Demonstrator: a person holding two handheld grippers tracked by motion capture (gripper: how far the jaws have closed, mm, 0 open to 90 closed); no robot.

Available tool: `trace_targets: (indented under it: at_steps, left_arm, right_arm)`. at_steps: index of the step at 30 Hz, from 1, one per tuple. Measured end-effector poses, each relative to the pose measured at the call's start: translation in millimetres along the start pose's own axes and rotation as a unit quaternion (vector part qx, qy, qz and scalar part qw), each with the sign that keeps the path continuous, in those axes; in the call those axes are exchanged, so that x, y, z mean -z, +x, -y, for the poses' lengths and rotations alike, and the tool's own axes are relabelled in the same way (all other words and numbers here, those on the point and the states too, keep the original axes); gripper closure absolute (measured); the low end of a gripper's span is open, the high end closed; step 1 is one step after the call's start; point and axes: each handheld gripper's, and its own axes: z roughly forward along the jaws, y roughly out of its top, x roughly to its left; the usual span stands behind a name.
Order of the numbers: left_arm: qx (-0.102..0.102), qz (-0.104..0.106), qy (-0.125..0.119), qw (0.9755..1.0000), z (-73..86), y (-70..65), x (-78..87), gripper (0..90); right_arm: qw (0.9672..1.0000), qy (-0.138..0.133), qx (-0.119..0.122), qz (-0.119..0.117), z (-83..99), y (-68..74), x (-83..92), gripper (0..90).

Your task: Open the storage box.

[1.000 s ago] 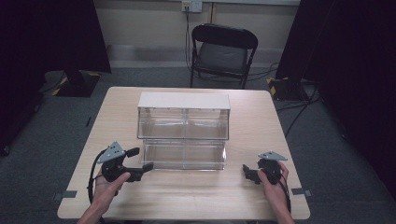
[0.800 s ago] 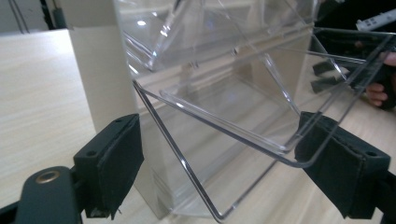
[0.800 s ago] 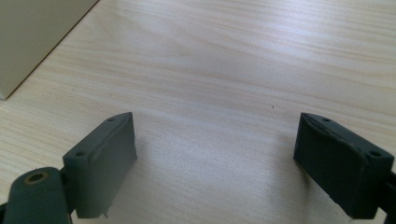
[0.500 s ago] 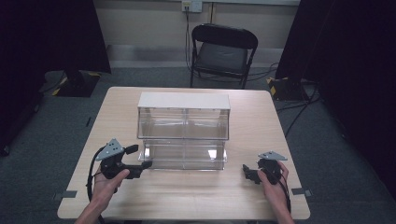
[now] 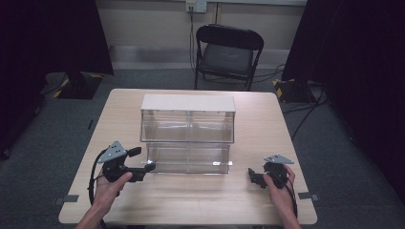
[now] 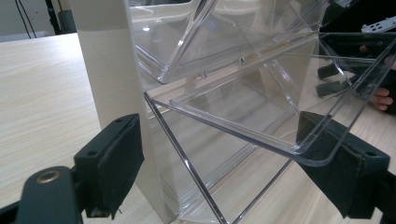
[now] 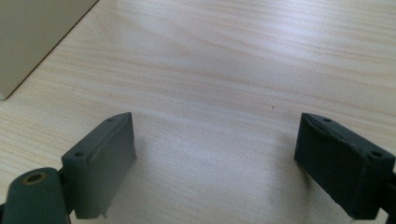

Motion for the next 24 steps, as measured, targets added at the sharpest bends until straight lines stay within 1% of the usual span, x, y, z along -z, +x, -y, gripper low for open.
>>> trace_targets:
  at_steps: [2, 8, 10, 13, 14, 17, 18, 22, 23, 24]
  left_arm:
    - [0.002, -0.001, -0.002, 1.0, -0.1, -0.7, 0.1, 15.4]
    - [-0.003, -0.002, -0.002, 1.0, -2.9, -1.5, 1.1, 15.6]
    - [0.0, -0.004, -0.006, 1.0, -4.4, -1.9, 1.3, 15.5]
    - [0.0, 0.0, -0.006, 1.0, -6.3, -1.6, 0.1, 15.5]
    - [-0.004, -0.002, -0.004, 1.0, -7.0, -1.2, 0.2, 15.5]
    - [-0.004, -0.002, -0.004, 1.0, -7.9, -1.9, -0.3, 15.5]
    - [-0.007, -0.003, -0.001, 1.0, -8.5, -1.7, 0.0, 15.5]
    - [-0.009, -0.005, -0.003, 0.9999, -9.4, -2.0, 0.4, 15.5]
    - [-0.013, -0.004, -0.002, 0.9999, -9.5, -1.4, 0.1, 15.5]
    - [-0.008, -0.003, -0.003, 1.0, -9.3, -2.1, -0.5, 15.5]
  right_arm:
    - [1.0, 0.0, 0.0, 0.0, 0.0, 0.0, 0.0, 11.6]
    - [1.0, 0.001, -0.001, 0.0, -0.2, 0.1, -0.1, 11.4]
    - [1.0, 0.001, -0.001, 0.0, -0.2, 0.1, -0.1, 11.4]
    - [1.0, 0.001, -0.001, 0.0, -0.2, 0.0, -0.1, 11.4]
    - [1.0, 0.001, -0.001, 0.0, -0.2, 0.1, 0.0, 11.4]
    - [1.0, 0.001, -0.001, 0.0, -0.2, 0.0, -0.1, 11.4]
    - [1.0, 0.001, -0.001, 0.0, -0.2, 0.1, -0.1, 11.4]
    - [1.0, 0.001, -0.001, 0.0, -0.2, 0.1, -0.1, 11.4]
    - [1.0, 0.001, -0.001, 0.0, -0.2, 0.0, -0.1, 11.4]
    - [1.0, 0.001, -0.001, 0.0, -0.2, 0.1, -0.1, 11.4]
